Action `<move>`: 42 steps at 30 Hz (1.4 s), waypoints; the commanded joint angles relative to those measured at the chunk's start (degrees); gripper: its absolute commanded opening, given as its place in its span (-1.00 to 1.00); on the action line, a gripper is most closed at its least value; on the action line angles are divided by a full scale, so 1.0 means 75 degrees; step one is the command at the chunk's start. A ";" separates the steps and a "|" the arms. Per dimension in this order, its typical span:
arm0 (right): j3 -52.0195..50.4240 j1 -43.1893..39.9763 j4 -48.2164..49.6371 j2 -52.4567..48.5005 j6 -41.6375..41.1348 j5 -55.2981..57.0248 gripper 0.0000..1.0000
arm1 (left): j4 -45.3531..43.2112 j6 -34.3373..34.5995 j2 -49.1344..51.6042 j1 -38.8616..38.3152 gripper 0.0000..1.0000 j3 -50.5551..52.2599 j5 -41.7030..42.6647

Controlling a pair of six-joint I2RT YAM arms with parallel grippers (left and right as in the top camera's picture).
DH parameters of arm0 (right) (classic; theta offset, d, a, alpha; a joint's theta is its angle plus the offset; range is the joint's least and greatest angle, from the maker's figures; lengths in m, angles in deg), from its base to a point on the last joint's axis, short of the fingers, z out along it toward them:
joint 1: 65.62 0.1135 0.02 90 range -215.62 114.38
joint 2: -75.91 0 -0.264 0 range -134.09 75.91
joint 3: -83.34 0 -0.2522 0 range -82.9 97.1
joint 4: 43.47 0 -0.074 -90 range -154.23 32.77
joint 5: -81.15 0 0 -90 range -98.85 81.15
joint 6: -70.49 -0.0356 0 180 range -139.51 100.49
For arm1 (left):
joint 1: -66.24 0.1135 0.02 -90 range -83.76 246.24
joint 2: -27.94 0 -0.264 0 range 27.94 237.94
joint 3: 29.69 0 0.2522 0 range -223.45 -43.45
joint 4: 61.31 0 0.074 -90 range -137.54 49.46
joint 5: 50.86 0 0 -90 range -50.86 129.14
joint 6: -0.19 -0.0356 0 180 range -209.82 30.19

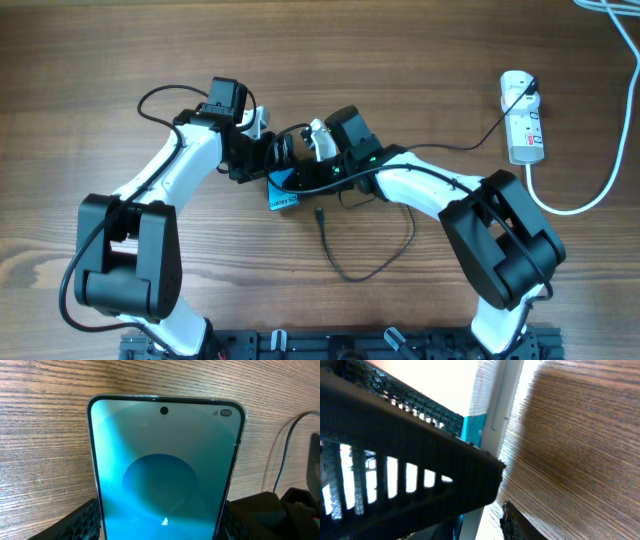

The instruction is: Plug charger to phone and switch on socket

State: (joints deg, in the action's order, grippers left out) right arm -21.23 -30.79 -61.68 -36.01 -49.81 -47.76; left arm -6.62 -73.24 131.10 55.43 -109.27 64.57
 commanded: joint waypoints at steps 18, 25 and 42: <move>0.0085 -0.1262 0.3984 0.0224 -0.1268 -0.6231 -0.91 | -0.0527 -0.0157 -0.4336 0.0863 0.81 0.0032 0.2098; 0.0085 -0.1501 1.1905 0.0224 -0.7446 -0.7082 -0.91 | -0.0050 -0.0670 -0.5485 0.0860 0.79 0.0032 0.2716; 0.0085 -0.1661 1.3239 0.0221 -0.9157 -0.6598 -0.91 | -0.1011 -0.0787 -0.4022 0.0857 0.62 0.0032 0.4334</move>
State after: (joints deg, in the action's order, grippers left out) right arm -21.62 -43.97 33.12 -35.61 -118.49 -98.12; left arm -12.04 -77.94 100.15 61.59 -109.12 91.89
